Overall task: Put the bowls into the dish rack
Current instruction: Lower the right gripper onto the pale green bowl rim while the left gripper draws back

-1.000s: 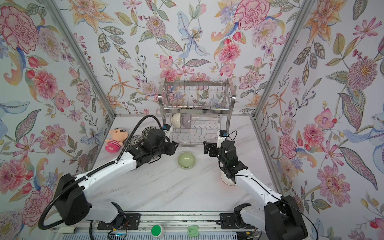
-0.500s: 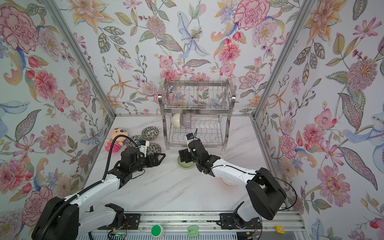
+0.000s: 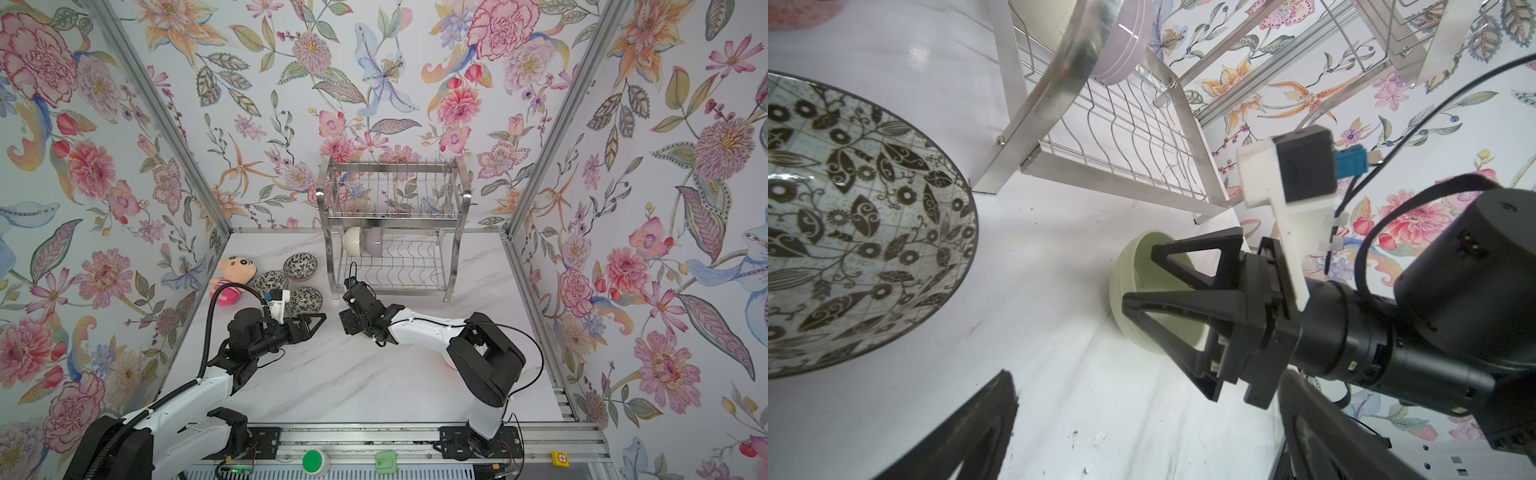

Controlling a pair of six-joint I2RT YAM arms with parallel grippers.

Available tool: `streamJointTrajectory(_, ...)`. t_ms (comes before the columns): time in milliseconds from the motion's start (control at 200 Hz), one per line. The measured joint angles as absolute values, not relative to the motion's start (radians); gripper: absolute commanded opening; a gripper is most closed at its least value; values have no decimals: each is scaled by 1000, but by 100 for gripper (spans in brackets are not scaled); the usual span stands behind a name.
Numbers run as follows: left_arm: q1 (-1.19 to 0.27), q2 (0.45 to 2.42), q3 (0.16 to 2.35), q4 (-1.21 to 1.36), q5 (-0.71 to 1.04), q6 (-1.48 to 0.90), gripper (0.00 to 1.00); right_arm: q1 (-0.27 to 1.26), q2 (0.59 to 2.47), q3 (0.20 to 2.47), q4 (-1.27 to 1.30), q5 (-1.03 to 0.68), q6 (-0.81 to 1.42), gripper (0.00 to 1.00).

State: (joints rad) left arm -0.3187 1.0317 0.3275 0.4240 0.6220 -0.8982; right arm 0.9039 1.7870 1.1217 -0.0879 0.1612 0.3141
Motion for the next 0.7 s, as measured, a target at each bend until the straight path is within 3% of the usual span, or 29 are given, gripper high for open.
streamJointTrajectory(140,-316,1032,327,423,622,-898,99,905,1819,1142,-121,150,322,53)
streamJointTrajectory(385,-313,1032,327,423,621,-898,100,905,1853,1166,-157,146,326,45)
streamJointTrajectory(701,-313,1039,327,425,608,-899,99,905,1860,1166,-175,131,319,17)
